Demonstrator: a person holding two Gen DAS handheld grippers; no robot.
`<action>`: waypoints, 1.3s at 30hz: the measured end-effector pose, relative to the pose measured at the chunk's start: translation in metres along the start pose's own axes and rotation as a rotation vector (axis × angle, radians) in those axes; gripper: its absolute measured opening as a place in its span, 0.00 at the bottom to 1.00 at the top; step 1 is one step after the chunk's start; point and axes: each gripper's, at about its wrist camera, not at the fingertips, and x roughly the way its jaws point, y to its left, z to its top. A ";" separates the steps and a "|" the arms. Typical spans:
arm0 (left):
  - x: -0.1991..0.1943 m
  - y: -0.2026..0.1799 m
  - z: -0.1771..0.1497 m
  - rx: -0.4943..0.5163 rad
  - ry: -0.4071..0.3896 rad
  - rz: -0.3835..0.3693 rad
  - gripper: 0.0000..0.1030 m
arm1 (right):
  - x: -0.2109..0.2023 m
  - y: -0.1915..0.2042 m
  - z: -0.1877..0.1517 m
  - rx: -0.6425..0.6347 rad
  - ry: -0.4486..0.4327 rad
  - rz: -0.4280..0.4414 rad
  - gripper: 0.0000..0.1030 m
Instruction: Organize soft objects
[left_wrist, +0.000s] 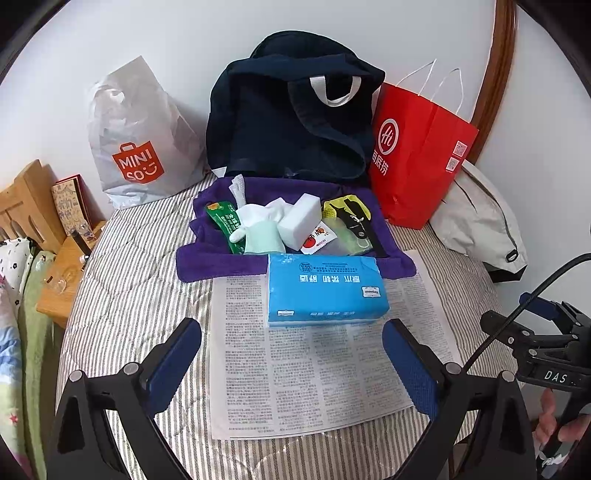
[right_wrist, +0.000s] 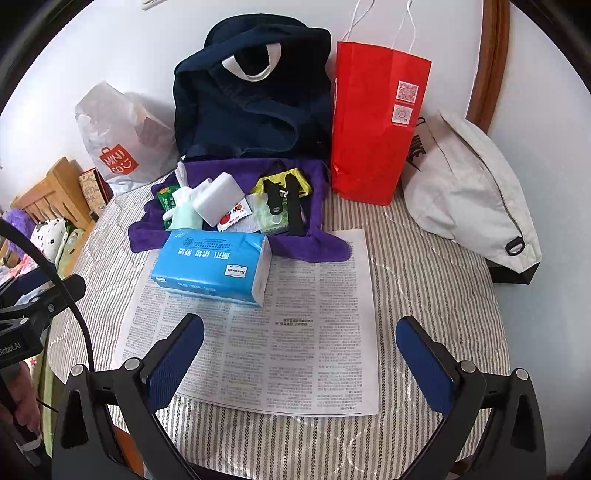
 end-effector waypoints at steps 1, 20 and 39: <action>-0.001 0.001 0.000 0.000 0.000 0.001 0.96 | 0.000 0.001 0.000 0.000 0.000 0.001 0.99; -0.002 0.004 -0.002 0.000 -0.001 0.010 0.96 | 0.001 0.007 0.001 -0.006 0.004 0.010 0.99; 0.000 0.003 -0.003 0.002 -0.010 -0.001 0.96 | 0.003 0.009 0.000 -0.002 0.015 0.017 0.99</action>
